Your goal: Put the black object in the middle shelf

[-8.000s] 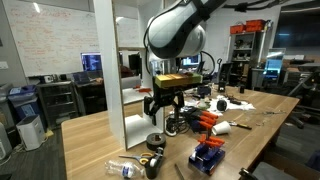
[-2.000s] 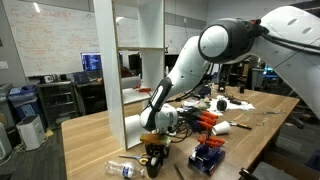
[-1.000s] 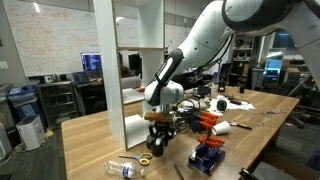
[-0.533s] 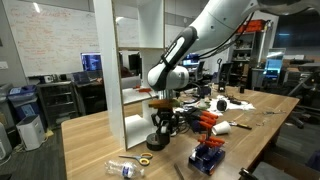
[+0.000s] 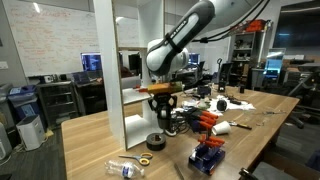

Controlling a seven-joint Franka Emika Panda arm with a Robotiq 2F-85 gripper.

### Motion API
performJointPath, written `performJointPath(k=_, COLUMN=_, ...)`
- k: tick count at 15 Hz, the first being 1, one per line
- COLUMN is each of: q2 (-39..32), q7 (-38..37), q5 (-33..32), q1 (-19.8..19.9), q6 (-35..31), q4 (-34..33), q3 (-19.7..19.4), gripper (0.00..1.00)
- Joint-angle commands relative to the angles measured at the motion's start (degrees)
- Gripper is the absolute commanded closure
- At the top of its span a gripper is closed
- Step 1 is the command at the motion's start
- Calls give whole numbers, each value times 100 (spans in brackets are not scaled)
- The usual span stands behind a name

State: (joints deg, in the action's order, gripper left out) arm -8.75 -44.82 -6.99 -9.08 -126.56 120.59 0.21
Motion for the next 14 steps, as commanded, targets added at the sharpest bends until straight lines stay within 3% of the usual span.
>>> performJointPath(k=1, q2=597, q7=-34, q5=-346, q1=-41, q6=-277, q4=153, q3=188, gripper=69)
performJointPath(k=7, q2=752, q7=-182, q5=-821, q1=-98, q6=-987, q4=45, q3=554, gripper=69)
performJointPath(k=14, q2=210, q7=-474, q5=-1594, q1=-160, q6=-1687, q4=-302, q3=625, gripper=69)
